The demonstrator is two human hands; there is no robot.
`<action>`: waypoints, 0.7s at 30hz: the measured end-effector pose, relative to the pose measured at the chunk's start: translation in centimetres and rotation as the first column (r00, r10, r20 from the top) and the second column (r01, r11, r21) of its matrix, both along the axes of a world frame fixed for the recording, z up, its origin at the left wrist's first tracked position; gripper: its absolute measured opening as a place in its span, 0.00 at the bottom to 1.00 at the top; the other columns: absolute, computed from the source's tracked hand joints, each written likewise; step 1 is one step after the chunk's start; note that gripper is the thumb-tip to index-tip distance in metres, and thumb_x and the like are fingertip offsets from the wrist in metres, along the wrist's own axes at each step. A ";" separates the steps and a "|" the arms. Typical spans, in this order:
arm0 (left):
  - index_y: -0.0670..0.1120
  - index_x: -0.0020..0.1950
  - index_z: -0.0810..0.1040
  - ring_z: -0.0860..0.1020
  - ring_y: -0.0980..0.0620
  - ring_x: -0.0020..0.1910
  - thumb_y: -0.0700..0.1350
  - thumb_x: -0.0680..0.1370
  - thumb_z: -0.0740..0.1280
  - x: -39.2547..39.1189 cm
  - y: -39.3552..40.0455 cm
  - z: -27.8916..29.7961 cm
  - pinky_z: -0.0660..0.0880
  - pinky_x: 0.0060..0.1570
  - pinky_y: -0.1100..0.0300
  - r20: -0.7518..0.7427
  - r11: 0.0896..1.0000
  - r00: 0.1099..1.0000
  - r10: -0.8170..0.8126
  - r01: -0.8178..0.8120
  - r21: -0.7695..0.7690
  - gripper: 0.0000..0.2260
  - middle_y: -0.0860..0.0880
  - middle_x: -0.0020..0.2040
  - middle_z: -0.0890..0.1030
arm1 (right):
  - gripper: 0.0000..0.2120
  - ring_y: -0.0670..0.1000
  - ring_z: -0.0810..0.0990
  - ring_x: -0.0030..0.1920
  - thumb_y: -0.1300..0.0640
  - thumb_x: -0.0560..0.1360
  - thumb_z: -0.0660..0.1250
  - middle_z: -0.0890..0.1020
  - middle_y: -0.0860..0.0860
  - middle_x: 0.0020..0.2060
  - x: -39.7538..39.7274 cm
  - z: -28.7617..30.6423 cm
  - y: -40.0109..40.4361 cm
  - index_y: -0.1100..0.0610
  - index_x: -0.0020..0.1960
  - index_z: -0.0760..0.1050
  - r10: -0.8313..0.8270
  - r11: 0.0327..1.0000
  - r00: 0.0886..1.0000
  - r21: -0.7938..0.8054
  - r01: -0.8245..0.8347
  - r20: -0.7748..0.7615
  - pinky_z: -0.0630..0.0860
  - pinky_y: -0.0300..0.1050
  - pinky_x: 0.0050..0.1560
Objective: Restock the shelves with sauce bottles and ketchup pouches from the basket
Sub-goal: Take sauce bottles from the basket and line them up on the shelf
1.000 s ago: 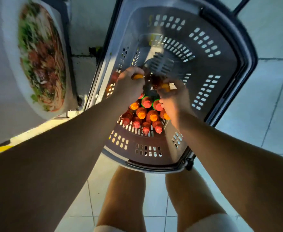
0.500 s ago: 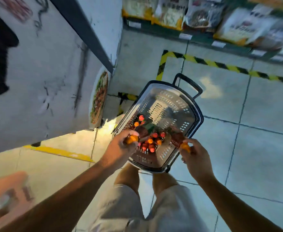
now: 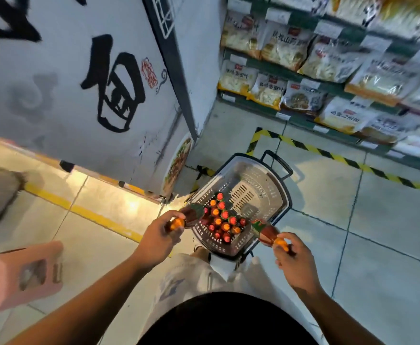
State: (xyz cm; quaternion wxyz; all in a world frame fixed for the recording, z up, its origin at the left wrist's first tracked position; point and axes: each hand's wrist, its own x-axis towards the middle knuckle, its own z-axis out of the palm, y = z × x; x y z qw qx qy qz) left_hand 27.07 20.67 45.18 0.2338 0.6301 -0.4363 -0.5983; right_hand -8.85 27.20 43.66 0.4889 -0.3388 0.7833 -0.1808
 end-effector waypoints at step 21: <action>0.49 0.52 0.81 0.81 0.44 0.31 0.44 0.82 0.67 1.8 36.8 3.0 0.77 0.35 0.55 0.395 0.581 0.619 0.678 -0.782 0.228 0.04 0.43 0.38 0.85 | 0.05 0.56 0.76 0.28 0.59 0.73 0.74 0.82 0.57 0.30 1.7 6.2 -0.2 0.53 0.48 0.80 0.583 0.807 0.812 0.140 -0.574 -0.029 0.75 0.49 0.32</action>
